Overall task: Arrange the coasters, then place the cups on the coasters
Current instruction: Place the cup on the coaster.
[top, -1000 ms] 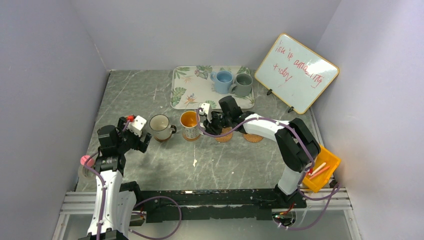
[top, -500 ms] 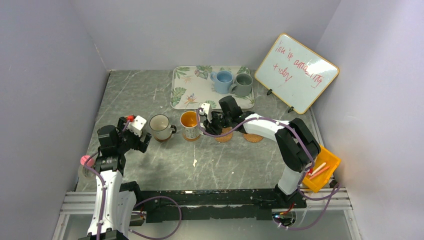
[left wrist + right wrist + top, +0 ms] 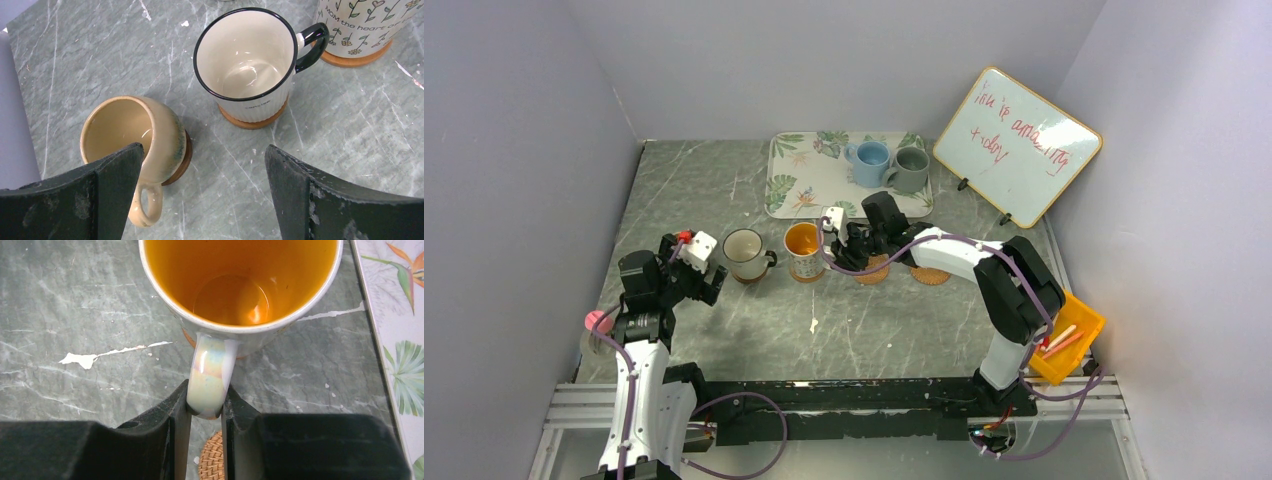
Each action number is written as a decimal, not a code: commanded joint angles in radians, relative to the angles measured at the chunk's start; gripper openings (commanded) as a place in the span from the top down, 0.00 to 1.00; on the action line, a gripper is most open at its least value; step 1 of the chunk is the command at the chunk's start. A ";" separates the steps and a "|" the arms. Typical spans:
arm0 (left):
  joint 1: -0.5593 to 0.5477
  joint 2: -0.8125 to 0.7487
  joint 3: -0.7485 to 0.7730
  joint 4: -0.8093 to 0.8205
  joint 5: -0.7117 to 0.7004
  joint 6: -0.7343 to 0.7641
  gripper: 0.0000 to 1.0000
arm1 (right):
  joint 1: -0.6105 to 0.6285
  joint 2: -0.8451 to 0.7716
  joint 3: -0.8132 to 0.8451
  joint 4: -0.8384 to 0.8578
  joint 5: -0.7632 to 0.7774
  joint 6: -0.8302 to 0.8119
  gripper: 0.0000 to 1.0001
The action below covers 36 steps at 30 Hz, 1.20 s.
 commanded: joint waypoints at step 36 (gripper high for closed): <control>0.005 -0.011 0.003 0.001 0.029 0.011 0.04 | -0.003 -0.075 0.018 -0.016 -0.074 -0.044 0.40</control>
